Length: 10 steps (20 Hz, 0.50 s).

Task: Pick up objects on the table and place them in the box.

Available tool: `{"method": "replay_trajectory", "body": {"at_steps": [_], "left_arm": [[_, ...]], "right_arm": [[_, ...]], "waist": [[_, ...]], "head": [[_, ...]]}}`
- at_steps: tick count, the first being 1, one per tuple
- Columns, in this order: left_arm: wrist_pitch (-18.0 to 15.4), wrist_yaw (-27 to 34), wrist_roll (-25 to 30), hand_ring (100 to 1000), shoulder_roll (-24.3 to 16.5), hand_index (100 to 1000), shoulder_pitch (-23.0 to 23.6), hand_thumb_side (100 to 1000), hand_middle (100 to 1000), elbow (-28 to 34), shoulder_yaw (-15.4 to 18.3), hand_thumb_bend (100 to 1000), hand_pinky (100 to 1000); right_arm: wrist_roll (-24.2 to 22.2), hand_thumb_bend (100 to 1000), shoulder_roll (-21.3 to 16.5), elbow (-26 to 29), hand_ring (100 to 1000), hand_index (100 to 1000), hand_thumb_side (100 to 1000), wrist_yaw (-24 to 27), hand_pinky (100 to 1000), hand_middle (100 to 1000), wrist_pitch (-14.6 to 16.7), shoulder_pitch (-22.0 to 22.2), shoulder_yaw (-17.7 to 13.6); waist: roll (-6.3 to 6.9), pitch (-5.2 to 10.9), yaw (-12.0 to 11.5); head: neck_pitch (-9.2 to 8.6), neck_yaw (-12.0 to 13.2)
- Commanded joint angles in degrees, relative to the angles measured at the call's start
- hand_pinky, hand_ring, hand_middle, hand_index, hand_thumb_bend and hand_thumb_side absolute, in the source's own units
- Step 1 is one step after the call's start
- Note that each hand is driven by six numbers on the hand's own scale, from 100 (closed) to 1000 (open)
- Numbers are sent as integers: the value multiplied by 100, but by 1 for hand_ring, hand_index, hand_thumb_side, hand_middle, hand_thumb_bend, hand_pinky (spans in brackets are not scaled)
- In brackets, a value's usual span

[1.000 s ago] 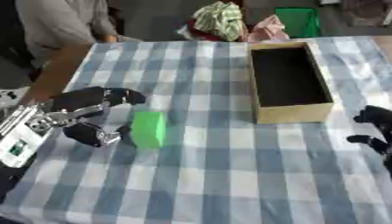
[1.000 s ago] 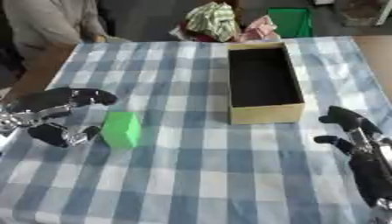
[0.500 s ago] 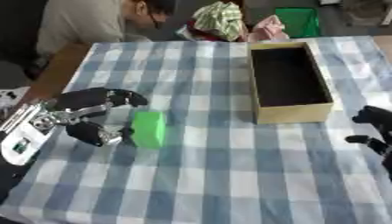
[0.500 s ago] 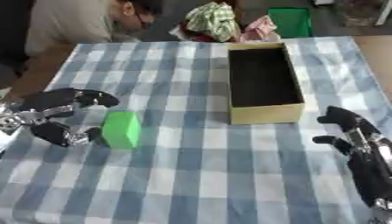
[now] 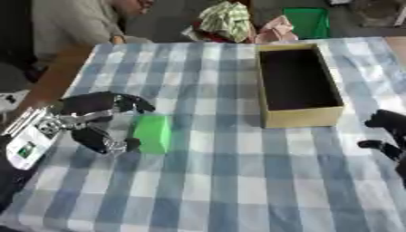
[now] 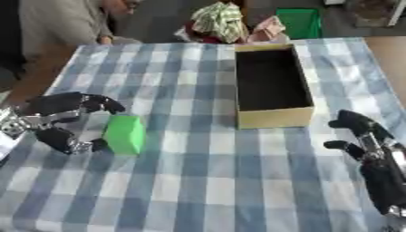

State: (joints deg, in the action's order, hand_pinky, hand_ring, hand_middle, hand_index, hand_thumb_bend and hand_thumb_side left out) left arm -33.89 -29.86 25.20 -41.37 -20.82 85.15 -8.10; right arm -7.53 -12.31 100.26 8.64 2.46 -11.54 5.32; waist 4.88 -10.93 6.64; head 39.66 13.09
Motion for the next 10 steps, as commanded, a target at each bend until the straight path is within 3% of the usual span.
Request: {"method": "replay_trajectory", "body": {"at_steps": [1,10], "left_arm": [[-31,-40,-38,802,-106,975,-119,784,847,1,6,267,786],[-46,-119,-6,798,-18,976,-285,783,842,-136,-83,243,783]], "right_arm": [[-10,100,-54,46,1000,831,733,-51,651,679,-6,-38,-3],[-11,100,-44,36,1000,831,740,-55,651,679,-13,-34,-2]], "waist": [[-1,67,5],[19,69,36]], "head": [[-27,23],[-20,26]]}}
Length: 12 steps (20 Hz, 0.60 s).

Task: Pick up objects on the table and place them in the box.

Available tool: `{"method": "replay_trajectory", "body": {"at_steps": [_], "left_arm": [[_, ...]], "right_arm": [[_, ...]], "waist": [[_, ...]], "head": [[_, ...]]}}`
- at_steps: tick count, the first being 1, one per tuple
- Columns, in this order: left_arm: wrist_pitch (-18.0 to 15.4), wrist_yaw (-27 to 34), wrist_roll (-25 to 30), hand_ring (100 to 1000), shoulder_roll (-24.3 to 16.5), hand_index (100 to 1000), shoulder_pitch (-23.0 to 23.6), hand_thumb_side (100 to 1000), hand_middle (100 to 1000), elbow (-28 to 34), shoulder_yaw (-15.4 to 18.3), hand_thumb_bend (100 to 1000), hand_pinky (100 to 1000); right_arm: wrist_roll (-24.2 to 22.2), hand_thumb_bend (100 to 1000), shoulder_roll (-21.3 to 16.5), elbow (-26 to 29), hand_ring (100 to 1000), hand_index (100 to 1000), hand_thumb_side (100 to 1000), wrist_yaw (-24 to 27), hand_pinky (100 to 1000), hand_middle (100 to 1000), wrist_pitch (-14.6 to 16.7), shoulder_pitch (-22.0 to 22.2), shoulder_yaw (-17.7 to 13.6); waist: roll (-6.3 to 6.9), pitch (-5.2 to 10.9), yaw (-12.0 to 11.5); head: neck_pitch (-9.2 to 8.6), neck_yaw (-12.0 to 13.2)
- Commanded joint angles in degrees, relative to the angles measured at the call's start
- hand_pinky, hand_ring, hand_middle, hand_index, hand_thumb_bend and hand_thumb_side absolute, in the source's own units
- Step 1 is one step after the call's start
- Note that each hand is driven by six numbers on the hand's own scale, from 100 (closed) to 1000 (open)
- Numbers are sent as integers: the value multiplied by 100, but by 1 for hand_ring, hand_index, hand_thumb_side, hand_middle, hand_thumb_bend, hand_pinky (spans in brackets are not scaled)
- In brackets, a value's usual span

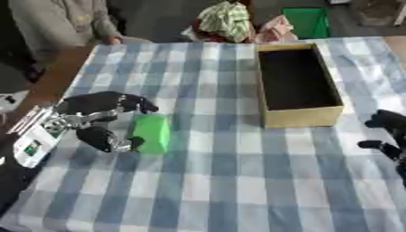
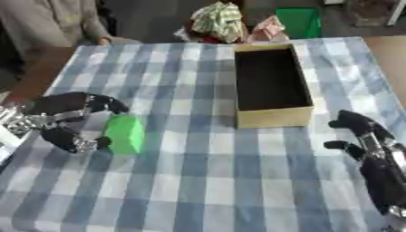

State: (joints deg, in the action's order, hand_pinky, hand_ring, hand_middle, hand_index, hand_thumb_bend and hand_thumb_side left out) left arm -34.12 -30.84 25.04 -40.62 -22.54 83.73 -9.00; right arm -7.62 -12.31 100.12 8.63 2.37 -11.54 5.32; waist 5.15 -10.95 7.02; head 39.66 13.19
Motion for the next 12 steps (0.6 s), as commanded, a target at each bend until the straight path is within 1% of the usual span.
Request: {"method": "replay_trajectory", "body": {"at_steps": [1,12], "left_arm": [[-32,-40,17,798,-86,976,-129,783,841,-10,-9,242,783],[-138,-329,69,798,-67,978,-167,809,839,-144,-133,256,782]], "right_arm": [[-3,100,-43,49,1000,831,741,-54,651,679,-5,-34,-3],[-7,100,-37,39,1000,831,746,-58,652,679,-10,-36,-4]], "waist": [[-7,71,2],[11,64,18]], "head": [[-19,16],[-8,12]]}}
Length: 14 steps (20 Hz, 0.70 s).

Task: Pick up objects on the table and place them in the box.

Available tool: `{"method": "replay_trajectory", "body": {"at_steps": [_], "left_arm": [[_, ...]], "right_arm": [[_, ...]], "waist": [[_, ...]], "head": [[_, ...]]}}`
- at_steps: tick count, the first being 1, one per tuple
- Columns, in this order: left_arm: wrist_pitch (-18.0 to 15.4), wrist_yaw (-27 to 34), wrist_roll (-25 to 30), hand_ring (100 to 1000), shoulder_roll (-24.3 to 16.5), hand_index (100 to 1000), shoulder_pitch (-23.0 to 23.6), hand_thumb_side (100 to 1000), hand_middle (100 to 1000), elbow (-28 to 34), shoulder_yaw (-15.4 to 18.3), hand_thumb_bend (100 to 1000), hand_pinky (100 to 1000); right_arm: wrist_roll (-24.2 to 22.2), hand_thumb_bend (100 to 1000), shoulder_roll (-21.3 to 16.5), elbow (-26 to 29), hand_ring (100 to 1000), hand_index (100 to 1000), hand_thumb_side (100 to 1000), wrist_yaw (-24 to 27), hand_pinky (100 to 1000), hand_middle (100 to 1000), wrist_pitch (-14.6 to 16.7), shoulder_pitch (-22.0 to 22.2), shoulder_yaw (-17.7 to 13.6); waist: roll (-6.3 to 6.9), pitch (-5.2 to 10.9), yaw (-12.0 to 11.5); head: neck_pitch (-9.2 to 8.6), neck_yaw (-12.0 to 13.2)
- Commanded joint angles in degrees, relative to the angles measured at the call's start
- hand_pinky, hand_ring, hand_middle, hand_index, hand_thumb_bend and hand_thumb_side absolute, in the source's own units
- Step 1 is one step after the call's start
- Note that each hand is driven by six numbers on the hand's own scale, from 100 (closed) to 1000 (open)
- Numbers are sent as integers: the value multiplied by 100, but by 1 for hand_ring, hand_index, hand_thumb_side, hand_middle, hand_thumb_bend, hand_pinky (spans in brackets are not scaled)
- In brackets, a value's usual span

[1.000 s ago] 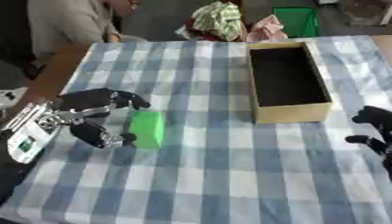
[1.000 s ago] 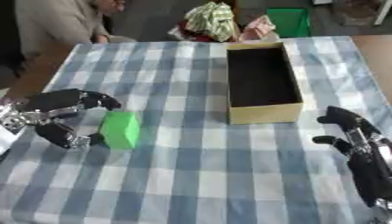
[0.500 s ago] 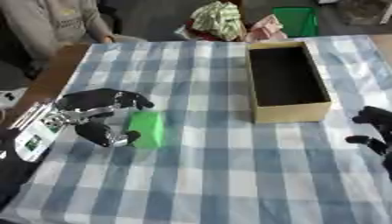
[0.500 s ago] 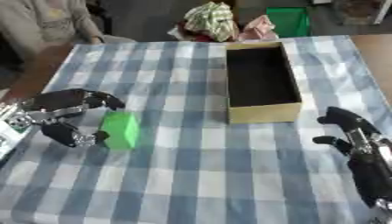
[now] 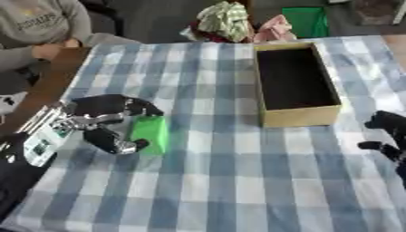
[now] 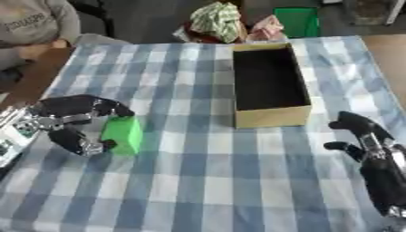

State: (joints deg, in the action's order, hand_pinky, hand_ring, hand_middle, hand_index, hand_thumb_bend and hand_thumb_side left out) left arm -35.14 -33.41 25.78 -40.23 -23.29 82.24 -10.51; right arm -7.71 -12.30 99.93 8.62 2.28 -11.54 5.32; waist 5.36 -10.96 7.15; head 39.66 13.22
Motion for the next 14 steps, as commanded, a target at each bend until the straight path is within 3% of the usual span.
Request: {"method": "replay_trajectory", "body": {"at_steps": [1,6,8,11,14], "left_arm": [[-41,-95,-9,799,-106,979,-92,807,840,-6,15,254,782],[-56,-214,-25,799,-94,981,-95,790,839,-60,-6,242,783],[-58,-256,-28,796,-88,980,-96,720,833,-78,-16,211,780],[-27,-248,-32,750,-71,971,-92,514,774,-100,-28,148,773],[14,-210,-28,709,-60,968,-95,466,734,-96,-30,145,759]], "right_arm": [[3,100,-38,58,1000,831,750,-59,651,679,-1,-35,-5],[1,100,-36,55,1000,831,751,-61,652,679,-2,-34,-2],[0,100,-37,54,1000,831,751,-63,652,679,-2,-33,-2],[0,100,-37,52,1000,831,751,-66,652,679,-3,-33,-2],[0,100,-37,47,1000,831,755,-68,652,679,-5,-35,-1]], "waist": [[-10,66,4],[-11,66,4],[-12,66,5],[-14,64,5],[-14,62,4]], "head": [[-7,11],[-10,9],[-11,9],[-9,6],[-10,2]]}}
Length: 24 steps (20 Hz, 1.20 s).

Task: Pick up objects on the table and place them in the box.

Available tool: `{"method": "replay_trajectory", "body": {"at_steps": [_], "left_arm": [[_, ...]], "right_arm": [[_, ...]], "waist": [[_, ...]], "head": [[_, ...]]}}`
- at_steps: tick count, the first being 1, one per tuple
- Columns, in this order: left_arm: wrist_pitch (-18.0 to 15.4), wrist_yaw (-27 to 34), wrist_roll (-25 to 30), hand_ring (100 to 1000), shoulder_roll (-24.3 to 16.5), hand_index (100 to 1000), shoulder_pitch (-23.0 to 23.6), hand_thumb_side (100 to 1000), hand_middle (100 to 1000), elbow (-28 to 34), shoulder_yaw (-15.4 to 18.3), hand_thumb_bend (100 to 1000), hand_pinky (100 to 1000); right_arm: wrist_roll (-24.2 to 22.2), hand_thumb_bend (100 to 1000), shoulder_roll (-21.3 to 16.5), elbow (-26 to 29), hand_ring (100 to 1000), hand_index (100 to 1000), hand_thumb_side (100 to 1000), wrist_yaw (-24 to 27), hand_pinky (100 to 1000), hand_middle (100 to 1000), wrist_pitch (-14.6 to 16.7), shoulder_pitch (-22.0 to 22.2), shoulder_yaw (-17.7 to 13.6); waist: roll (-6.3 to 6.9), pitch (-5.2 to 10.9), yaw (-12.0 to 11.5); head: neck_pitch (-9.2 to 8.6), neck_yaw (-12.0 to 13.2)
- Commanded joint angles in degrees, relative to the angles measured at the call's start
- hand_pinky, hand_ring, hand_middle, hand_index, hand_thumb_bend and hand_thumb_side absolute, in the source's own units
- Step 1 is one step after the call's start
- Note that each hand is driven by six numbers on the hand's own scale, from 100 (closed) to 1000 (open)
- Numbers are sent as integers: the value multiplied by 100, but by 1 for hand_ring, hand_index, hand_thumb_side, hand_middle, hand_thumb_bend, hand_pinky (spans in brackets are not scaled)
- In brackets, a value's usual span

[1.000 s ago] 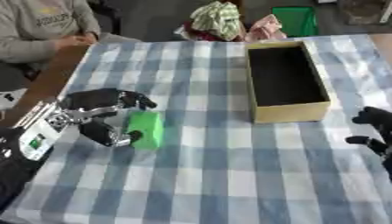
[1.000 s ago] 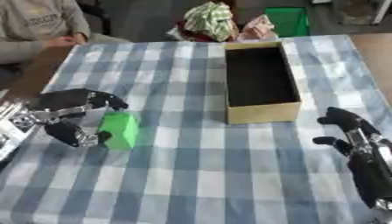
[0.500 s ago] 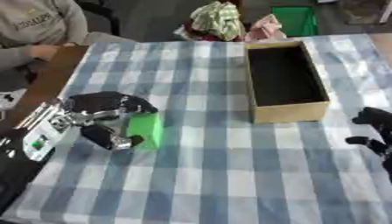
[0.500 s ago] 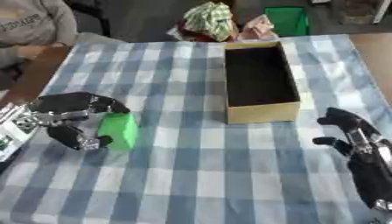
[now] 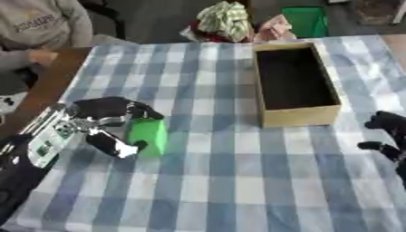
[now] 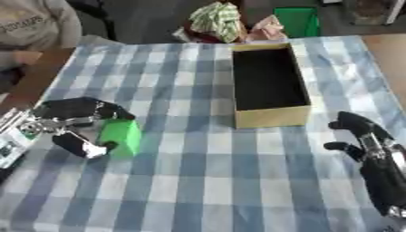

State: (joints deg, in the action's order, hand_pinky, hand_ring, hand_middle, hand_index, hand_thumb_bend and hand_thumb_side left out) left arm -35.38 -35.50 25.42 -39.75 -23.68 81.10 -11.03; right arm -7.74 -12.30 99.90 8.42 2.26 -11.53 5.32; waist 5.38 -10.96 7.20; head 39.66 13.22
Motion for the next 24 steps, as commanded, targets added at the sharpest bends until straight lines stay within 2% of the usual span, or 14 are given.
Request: {"method": "replay_trajectory", "body": {"at_steps": [1,4,5,9,17,24], "left_arm": [[45,7,17,681,-106,966,-55,444,706,21,21,147,750],[56,24,47,602,-98,963,-49,402,623,27,16,143,731],[59,34,57,553,-95,961,-48,369,569,29,14,140,717],[78,140,76,471,-91,953,-47,321,483,71,28,111,693],[179,708,100,430,-247,949,-85,293,446,446,195,100,681],[208,1182,18,428,-511,945,-518,285,447,725,222,100,678]], "right_arm": [[2,100,-36,48,1000,831,756,-48,652,679,-3,-35,0],[0,100,-37,46,1000,831,753,-48,652,679,-2,-39,0],[-1,100,-37,46,1000,831,753,-47,652,679,-1,-41,0],[-5,100,-38,45,1000,831,754,-47,652,679,-1,-43,1],[-11,100,-48,44,1000,831,745,-45,652,679,2,-42,2],[-28,100,-55,40,1000,831,747,-40,652,679,1,-37,16]], "waist": [[-16,61,-1],[-19,59,-1],[-21,58,-1],[-28,54,-4],[-22,70,-16],[-13,91,21]], "head": [[-11,2],[-10,-3],[-10,-3],[-9,-6],[-21,-27],[-50,-22]]}}
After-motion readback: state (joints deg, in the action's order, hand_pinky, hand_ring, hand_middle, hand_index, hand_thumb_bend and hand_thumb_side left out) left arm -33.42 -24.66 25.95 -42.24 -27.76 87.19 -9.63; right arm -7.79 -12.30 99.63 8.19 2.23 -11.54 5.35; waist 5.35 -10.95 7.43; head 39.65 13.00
